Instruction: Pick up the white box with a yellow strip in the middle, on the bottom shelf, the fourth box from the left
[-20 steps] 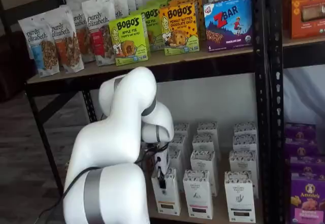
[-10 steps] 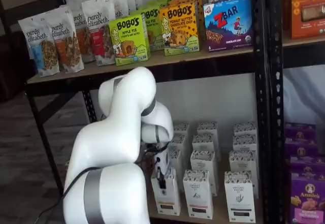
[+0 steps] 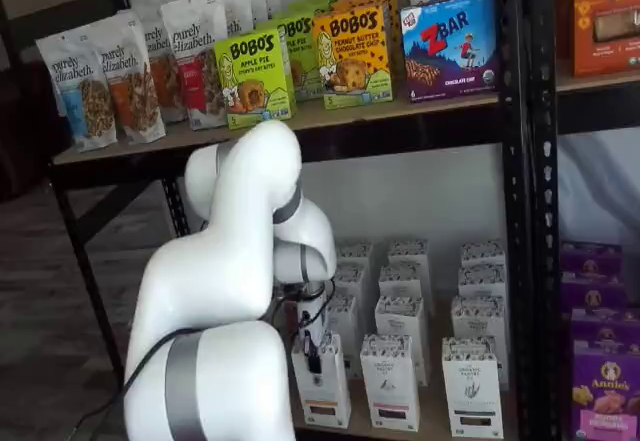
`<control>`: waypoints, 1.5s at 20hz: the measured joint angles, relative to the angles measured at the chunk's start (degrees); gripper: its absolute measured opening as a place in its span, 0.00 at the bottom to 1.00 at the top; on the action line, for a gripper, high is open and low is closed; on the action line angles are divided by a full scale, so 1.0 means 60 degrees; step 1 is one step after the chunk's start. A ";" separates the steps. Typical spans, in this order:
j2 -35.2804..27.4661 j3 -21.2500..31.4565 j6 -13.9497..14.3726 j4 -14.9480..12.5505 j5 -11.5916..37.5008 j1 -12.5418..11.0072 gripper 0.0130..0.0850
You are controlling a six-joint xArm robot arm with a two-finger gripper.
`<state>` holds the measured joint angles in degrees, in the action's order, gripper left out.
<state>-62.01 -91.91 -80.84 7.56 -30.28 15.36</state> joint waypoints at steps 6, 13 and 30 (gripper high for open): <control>0.0847 0.1351 0.0250 -0.0122 0.0551 0.0177 0.50; 0.1911 0.2946 0.0411 -0.0112 0.0993 0.0381 0.50; 0.4813 0.5872 0.1661 -0.1440 0.0995 0.0406 0.50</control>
<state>-33.13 -56.68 -70.87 -1.08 -24.31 17.80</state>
